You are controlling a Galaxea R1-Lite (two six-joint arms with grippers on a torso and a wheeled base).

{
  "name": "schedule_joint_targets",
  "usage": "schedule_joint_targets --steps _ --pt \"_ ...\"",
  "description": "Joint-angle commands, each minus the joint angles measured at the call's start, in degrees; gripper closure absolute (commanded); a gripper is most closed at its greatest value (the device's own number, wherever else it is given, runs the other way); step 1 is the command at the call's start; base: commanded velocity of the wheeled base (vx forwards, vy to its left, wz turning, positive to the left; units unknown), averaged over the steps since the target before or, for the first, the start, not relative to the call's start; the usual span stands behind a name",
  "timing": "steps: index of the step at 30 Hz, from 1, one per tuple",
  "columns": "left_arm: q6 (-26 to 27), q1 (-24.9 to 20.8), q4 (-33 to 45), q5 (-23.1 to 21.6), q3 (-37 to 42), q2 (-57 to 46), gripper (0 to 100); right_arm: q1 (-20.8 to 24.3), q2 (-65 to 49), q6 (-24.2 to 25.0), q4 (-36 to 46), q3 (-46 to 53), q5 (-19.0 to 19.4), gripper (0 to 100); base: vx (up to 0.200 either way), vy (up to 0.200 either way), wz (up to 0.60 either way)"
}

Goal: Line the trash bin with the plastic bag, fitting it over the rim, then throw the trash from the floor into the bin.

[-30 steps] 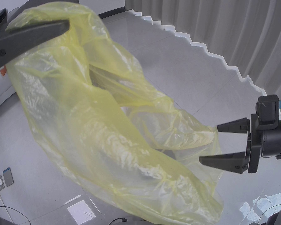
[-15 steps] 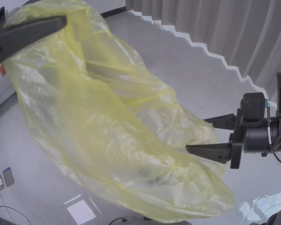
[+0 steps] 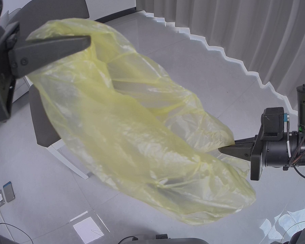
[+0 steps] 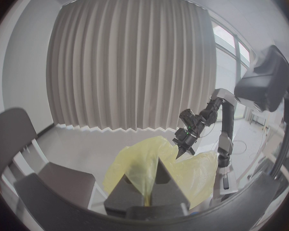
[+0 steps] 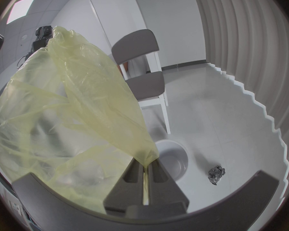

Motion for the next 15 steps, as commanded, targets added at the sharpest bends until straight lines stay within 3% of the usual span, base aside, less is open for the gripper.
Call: schedule_joint_targets --steps 1,3,6,12,15 --pt "-6.2 -0.3 -7.8 0.7 6.9 5.3 100 -5.0 -0.4 -0.1 -0.3 3.7 -0.2 100 0.000 0.000 0.00" --pt "-12.0 -0.3 -20.5 1.2 14.8 8.4 100 -9.5 -0.3 -0.2 -0.5 4.9 -0.3 100 0.000 0.000 0.00" --pt "-17.2 -0.2 -31.1 3.5 22.8 10.9 100 -14.1 0.0 -0.1 -0.6 5.0 -0.1 100 0.000 0.000 0.00" --pt "-21.7 0.1 -35.7 4.3 30.2 15.0 100 -18.0 3.0 -0.4 -0.7 4.5 -0.4 100 0.000 0.000 0.00" --pt "-26.6 -1.0 -36.1 4.4 31.7 16.8 100 -19.3 7.0 -1.7 -2.7 4.6 -0.4 100 0.000 0.000 0.00"
